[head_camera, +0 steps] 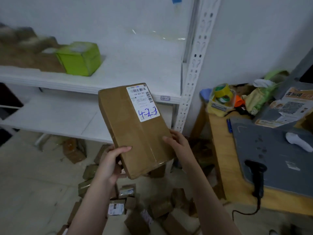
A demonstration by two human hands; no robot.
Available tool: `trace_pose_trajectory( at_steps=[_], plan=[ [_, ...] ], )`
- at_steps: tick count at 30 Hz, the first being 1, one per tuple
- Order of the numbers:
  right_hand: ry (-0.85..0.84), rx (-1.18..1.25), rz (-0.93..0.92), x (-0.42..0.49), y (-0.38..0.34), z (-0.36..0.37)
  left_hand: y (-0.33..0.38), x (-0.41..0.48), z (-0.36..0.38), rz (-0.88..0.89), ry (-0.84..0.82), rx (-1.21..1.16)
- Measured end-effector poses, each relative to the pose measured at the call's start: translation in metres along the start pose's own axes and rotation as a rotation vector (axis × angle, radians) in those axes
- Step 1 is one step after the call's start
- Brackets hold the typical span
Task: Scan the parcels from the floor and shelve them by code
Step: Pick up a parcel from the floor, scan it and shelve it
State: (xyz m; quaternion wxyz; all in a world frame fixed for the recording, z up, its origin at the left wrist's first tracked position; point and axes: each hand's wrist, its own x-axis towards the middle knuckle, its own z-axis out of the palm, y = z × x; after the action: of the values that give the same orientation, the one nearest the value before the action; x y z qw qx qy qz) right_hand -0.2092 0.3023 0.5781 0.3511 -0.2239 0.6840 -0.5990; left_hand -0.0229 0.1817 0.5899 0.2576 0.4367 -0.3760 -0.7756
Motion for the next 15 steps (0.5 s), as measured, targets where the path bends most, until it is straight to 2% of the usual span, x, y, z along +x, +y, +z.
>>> trace_pose_trajectory(
  at_steps=[4,11,15],
  plan=[
    [-0.075,0.047,0.028,-0.009,-0.017,0.091,0.045,-0.014,-0.076,0.043,0.022,-0.067],
    [-0.222,0.136,0.089,-0.020,-0.033,0.227,0.116,-0.020,-0.195,0.218,0.112,-0.079],
    [-0.193,0.121,0.054,-0.022,-0.046,0.276,0.150,-0.012,-0.228,0.262,0.092,-0.069]
  ],
)
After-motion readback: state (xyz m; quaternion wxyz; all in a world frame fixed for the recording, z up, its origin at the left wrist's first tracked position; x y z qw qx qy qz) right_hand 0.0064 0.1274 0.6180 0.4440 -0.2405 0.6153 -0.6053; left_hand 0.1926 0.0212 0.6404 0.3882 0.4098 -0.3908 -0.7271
